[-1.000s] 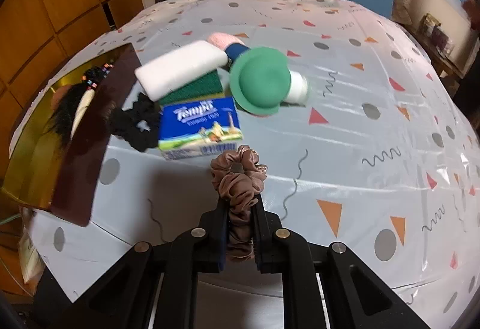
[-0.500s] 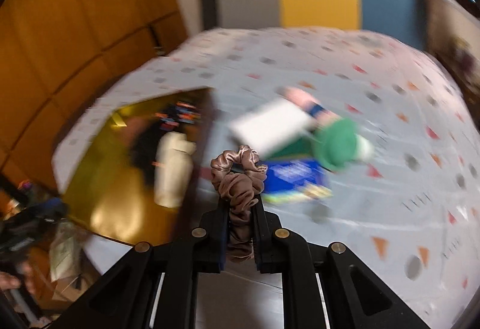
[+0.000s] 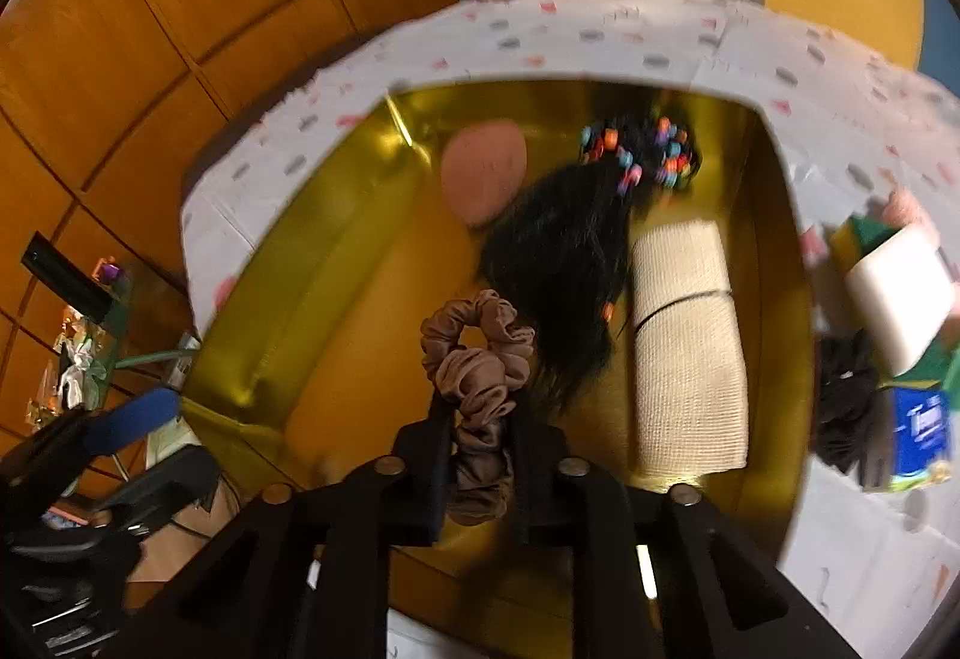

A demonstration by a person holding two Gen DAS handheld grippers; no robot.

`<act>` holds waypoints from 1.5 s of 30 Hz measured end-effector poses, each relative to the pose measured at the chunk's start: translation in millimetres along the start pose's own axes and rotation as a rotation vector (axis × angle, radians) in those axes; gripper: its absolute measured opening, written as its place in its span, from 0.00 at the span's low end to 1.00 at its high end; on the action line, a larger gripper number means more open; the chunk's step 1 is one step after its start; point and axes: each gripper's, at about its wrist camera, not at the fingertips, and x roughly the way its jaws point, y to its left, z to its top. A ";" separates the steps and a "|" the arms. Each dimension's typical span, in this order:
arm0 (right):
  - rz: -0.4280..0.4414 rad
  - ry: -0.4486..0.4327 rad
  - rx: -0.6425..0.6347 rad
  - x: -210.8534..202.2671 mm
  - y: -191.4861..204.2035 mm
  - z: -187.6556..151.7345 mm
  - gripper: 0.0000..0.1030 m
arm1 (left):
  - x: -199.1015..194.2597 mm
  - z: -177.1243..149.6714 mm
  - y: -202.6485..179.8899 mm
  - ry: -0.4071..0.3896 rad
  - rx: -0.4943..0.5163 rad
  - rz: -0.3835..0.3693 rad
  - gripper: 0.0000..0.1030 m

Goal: Organize soft objects
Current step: 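Carry the pink scrunchie into the gold tray and open the right tool, then withdraw the right tool from the tray, then grasp the white foam block with the left tool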

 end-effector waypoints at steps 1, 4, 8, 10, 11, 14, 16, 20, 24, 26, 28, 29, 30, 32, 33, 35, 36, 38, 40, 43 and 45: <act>-0.014 0.005 0.002 4.2 -0.3 -0.8 0.23 | 0.6 -0.1 1.5 0.001 -0.004 0.000 0.54; -0.003 -0.008 0.013 0.6 -4.1 -2.1 0.30 | 2.7 0.0 2.8 0.007 -0.009 0.001 0.54; 0.076 -0.077 0.037 -26.8 -12.9 -5.9 0.65 | 3.2 1.6 -1.4 0.010 -0.006 -0.010 0.54; 0.075 -0.117 0.042 -40.6 -15.8 -8.3 0.65 | 4.3 2.1 -4.1 0.025 -0.011 -0.033 0.54; 0.073 -0.137 0.048 -49.0 -20.0 -11.4 0.65 | 4.1 2.7 -5.5 0.026 -0.012 -0.042 0.54; 0.029 -0.179 0.074 -71.9 -38.6 -25.4 0.65 | 3.8 3.8 -10.4 0.034 -0.003 -0.048 0.54; -0.012 -0.197 0.097 -84.9 -56.0 -37.7 0.65 | 4.2 5.7 -13.3 0.041 -0.002 -0.060 0.54; -0.115 -0.207 0.166 -108.2 -102.1 -65.5 0.66 | 3.5 9.2 -29.9 0.040 0.046 -0.089 0.54; -0.205 -0.185 0.228 -122.4 -145.1 -89.1 0.66 | 0.0 15.1 -59.6 0.024 0.141 -0.123 0.53; -0.240 -0.179 0.249 -128.4 -163.5 -99.1 0.66 | -3.2 18.6 -76.1 0.016 0.190 -0.152 0.53; -0.261 -0.178 0.261 -134.7 -177.8 -105.0 0.67 | -4.3 22.3 -94.3 0.017 0.239 -0.182 0.53; -0.271 -0.178 0.269 -138.2 -185.8 -108.3 0.68 | -4.6 23.9 -107.0 0.015 0.273 -0.198 0.53; -0.281 -0.177 0.275 -141.3 -193.0 -111.4 0.69 | -4.1 25.2 -115.3 0.015 0.297 -0.207 0.53; -0.304 -0.171 0.276 -147.3 -206.9 -118.0 0.71 | -0.7 29.0 -135.1 0.020 0.346 -0.229 0.53; -0.321 -0.168 0.276 -149.3 -213.8 -120.6 0.71 | 1.7 30.7 -142.3 0.023 0.360 -0.234 0.53; -0.341 -0.162 0.291 -150.8 -225.8 -125.3 0.71 | 8.1 35.5 -158.4 0.035 0.396 -0.231 0.53; -0.344 -0.163 0.306 -152.1 -232.9 -128.6 0.71 | 11.9 38.3 -166.5 0.039 0.412 -0.239 0.53; -0.345 -0.170 0.352 -153.8 -246.5 -135.1 0.71 | 20.4 43.9 -182.3 0.051 0.441 -0.234 0.53; -0.355 -0.166 0.401 -154.0 -256.4 -137.7 0.71 | 31.1 49.5 -194.9 0.065 0.464 -0.238 0.53; -0.336 -0.176 0.450 -156.4 -265.2 -137.4 0.76 | 52.7 58.1 -212.5 0.108 0.494 -0.228 0.55; -0.328 -0.180 0.461 -157.3 -265.4 -137.0 0.77 | 69.0 65.3 -227.6 0.123 0.538 -0.191 0.62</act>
